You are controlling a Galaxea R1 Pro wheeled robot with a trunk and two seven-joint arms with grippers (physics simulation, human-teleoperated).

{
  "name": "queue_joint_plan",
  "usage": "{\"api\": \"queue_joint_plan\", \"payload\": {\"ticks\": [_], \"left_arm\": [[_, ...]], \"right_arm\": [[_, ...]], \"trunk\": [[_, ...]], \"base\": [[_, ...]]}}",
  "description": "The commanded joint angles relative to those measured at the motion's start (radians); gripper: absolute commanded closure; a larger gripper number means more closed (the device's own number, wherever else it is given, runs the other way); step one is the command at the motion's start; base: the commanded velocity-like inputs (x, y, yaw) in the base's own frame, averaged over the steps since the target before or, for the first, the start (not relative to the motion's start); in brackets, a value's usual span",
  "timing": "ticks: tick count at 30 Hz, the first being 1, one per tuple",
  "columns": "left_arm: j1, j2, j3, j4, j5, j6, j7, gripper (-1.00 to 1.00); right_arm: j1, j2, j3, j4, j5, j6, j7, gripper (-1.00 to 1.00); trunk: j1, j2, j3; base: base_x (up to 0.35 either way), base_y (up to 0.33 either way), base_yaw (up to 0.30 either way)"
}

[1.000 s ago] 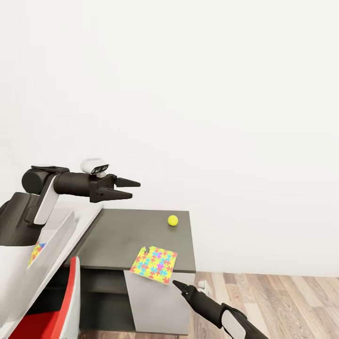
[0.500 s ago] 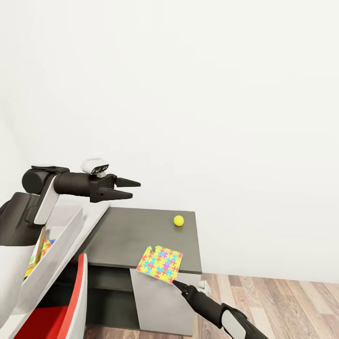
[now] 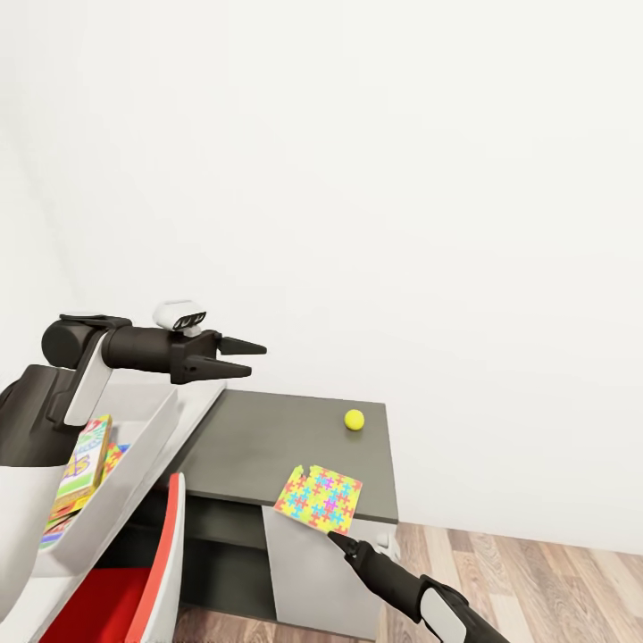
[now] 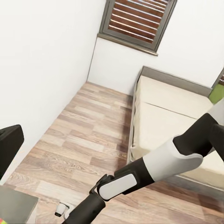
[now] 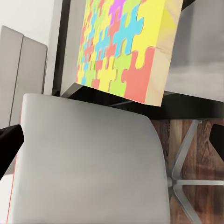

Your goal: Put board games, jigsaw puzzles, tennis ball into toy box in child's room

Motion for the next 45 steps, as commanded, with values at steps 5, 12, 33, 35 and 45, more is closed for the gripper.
{"api": "queue_joint_plan", "payload": {"ticks": [5,12,33,35,45], "left_arm": [[-0.001,0.001,-0.001,0.0,0.003,0.011,-0.001,-1.0],[-0.001,0.001,-0.001,0.0,0.003,0.011,0.0,-1.0],[-0.001,0.001,-0.003,0.0,0.003,0.011,0.0,-1.0],[-0.001,0.001,-0.003,0.0,0.003,0.011,0.001,-1.0],[-0.001,0.001,-0.003,0.0,0.003,0.011,0.0,-1.0]], "right_arm": [[-0.001,0.0,0.004,0.0,-0.01,0.007,0.0,-1.0],[-0.001,-0.002,-0.003,0.0,-0.011,0.002,0.0,-1.0],[-0.001,-0.002,-0.006,0.0,-0.012,-0.055,0.034,-1.0],[-0.001,-0.002,-0.006,0.0,-0.012,-0.055,0.039,-1.0],[-0.001,-0.002,-0.005,0.0,-0.012,-0.075,0.045,-1.0]], "trunk": [[0.0,-0.001,-0.001],[0.0,-0.001,-0.001],[0.0,-0.001,-0.001],[0.0,-0.001,-0.001],[0.0,-0.001,-0.001]], "base": [[0.0,0.0,0.017],[0.0,0.0,0.002],[0.0,0.0,0.0],[0.0,0.0,0.0],[0.0,0.0,0.0]]}}
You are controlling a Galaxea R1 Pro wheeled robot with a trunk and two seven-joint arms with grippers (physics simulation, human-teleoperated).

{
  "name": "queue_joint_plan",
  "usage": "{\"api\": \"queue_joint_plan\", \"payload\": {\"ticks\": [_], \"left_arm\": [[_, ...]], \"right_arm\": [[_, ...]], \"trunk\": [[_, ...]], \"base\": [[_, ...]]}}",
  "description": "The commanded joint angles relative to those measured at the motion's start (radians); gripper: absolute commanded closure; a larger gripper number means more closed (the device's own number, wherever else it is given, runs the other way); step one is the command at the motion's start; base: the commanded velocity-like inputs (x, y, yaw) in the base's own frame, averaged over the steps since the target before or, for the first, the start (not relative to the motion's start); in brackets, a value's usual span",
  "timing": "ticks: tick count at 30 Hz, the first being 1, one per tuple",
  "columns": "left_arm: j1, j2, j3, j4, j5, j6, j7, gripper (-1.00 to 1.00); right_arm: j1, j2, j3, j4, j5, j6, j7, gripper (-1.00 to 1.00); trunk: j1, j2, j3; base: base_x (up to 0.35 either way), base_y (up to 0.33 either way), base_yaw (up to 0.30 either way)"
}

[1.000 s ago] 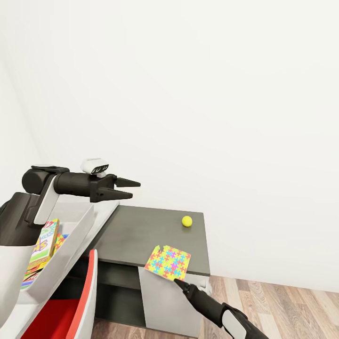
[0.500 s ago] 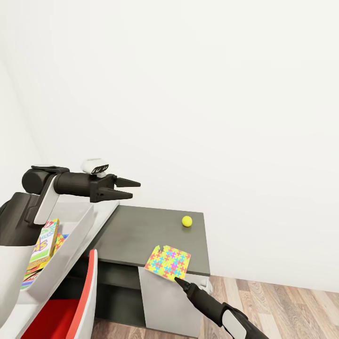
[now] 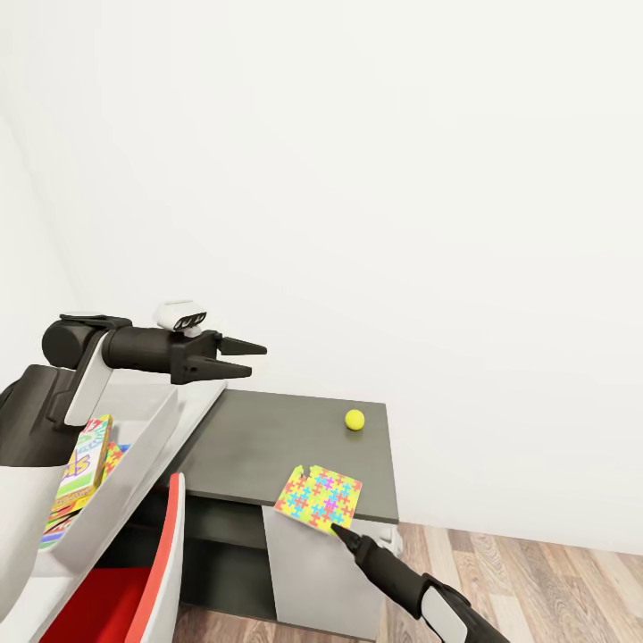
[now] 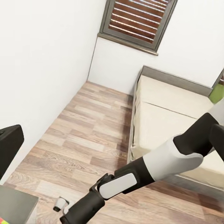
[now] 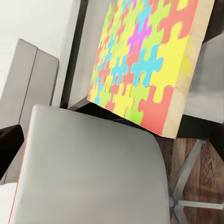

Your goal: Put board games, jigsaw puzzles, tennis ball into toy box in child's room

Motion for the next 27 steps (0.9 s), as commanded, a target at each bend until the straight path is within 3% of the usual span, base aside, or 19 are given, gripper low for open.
{"api": "queue_joint_plan", "payload": {"ticks": [1,27], "left_arm": [[-0.001,0.001,-0.002,0.0,0.003,0.011,-0.002,-1.0],[-0.001,0.001,-0.002,0.0,0.003,0.011,-0.001,-1.0]], "right_arm": [[-0.001,-0.001,0.004,0.0,-0.01,0.0,0.001,-1.0],[-0.001,-0.002,0.003,0.0,-0.011,-0.016,0.002,-1.0]], "trunk": [[0.0,-0.001,-0.001],[0.0,-0.001,-0.001]], "base": [[0.0,0.0,0.0],[0.002,0.0,0.0]]}}
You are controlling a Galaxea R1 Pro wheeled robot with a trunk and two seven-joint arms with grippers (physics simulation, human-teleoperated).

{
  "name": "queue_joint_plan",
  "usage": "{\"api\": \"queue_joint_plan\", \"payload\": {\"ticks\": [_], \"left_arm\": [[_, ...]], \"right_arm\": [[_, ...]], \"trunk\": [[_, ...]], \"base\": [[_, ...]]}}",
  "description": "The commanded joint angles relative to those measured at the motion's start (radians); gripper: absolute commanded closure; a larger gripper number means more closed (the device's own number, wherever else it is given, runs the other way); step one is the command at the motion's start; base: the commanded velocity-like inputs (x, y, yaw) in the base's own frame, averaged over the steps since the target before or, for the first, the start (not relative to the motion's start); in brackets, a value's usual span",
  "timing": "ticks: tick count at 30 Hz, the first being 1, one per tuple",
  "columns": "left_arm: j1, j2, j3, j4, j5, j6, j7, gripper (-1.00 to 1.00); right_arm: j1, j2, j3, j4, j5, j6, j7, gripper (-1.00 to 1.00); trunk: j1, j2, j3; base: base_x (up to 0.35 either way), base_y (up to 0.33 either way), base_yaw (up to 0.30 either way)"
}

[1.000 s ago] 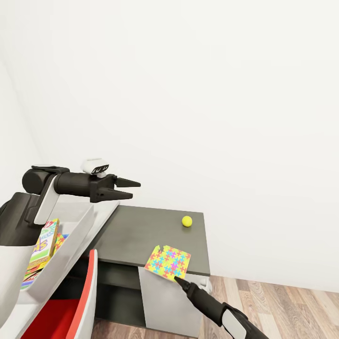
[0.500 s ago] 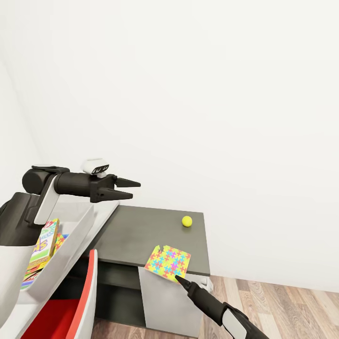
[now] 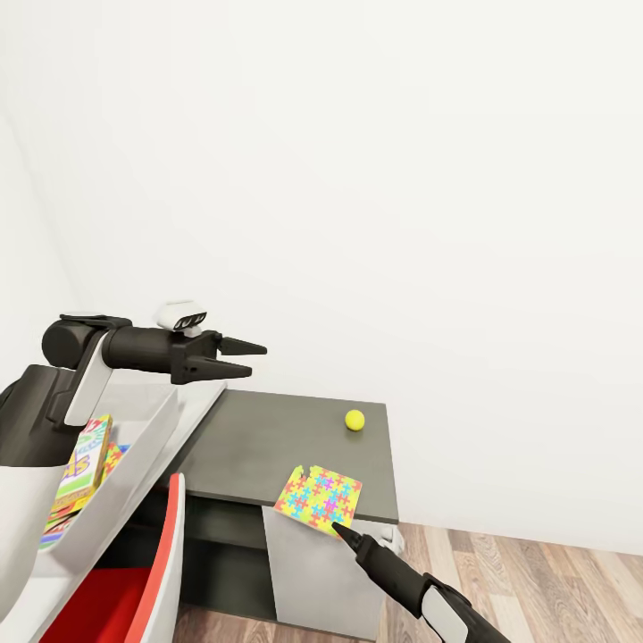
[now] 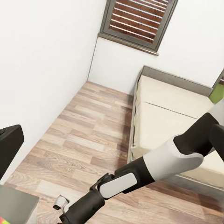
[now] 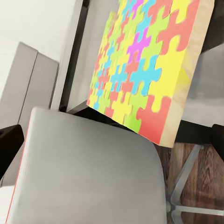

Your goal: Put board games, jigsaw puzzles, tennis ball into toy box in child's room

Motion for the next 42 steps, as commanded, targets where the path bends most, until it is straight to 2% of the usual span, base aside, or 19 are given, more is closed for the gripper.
{"api": "queue_joint_plan", "payload": {"ticks": [1,42], "left_arm": [[-0.001,0.001,-0.002,0.0,0.003,0.011,-0.002,-1.0],[-0.001,0.001,-0.002,0.0,0.003,0.011,-0.002,-1.0]], "right_arm": [[-0.001,0.0,0.003,0.0,-0.01,0.009,0.001,-1.0],[-0.001,0.0,0.003,0.007,-0.012,0.013,0.0,-1.0]], "trunk": [[0.0,-0.001,-0.001],[0.0,-0.001,-0.001]], "base": [[0.055,0.0,0.0],[0.016,0.003,0.0]]}}
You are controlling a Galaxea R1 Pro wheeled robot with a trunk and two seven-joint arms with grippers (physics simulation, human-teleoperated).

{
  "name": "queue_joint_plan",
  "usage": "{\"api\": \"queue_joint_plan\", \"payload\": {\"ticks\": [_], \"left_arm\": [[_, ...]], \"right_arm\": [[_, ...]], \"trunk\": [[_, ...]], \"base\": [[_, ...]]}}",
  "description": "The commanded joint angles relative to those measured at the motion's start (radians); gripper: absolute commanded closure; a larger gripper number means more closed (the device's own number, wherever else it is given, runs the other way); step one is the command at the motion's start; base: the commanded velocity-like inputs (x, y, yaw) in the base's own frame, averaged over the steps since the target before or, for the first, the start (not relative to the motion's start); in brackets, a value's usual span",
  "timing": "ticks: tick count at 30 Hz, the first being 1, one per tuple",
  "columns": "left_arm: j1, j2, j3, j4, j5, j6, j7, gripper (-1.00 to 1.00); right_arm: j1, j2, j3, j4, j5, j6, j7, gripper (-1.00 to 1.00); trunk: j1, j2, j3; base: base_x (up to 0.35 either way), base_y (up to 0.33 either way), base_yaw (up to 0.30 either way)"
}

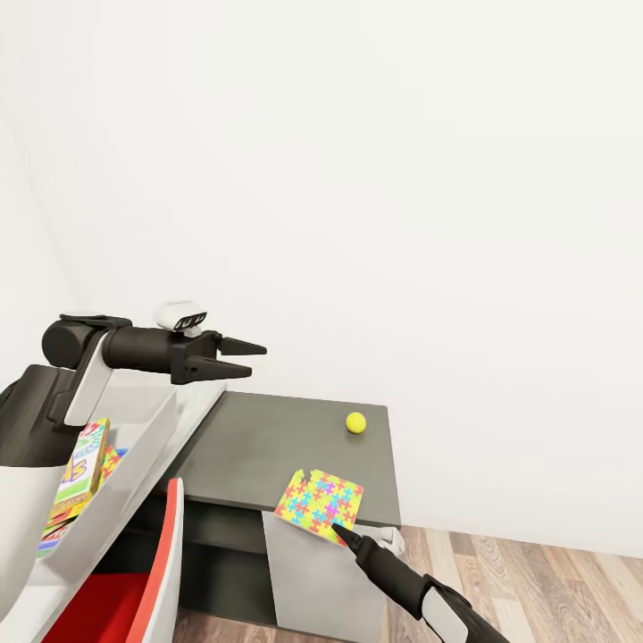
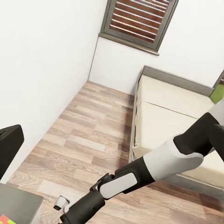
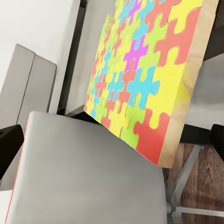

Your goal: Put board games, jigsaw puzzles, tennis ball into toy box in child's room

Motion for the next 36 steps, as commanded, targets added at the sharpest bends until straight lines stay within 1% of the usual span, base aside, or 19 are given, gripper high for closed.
{"api": "queue_joint_plan", "payload": {"ticks": [1,28,29,36], "left_arm": [[-0.001,0.001,-0.002,0.0,0.003,0.011,-0.002,-1.0],[-0.001,0.0,-0.005,0.0,0.003,0.011,-0.002,-1.0],[-0.001,0.0,-0.005,0.0,0.003,0.011,-0.002,-1.0],[-0.001,0.001,-0.006,0.0,0.003,0.011,-0.002,-1.0]], "right_arm": [[-0.001,0.0,0.003,0.0,-0.01,0.009,0.001,-1.0],[-0.001,0.0,0.003,0.0,-0.009,0.01,0.001,-1.0],[-0.001,0.0,0.003,0.0,-0.009,0.01,0.001,1.0],[-0.001,-0.001,0.003,0.0,-0.012,0.01,0.001,1.0]], "trunk": [[0.0,-0.001,-0.001],[0.0,-0.001,-0.002],[0.0,-0.001,-0.002],[0.0,-0.001,-0.003]], "base": [[0.001,0.0,0.0],[0.012,0.01,0.0],[0.0,0.0,0.0],[0.0,0.0,0.0]]}}
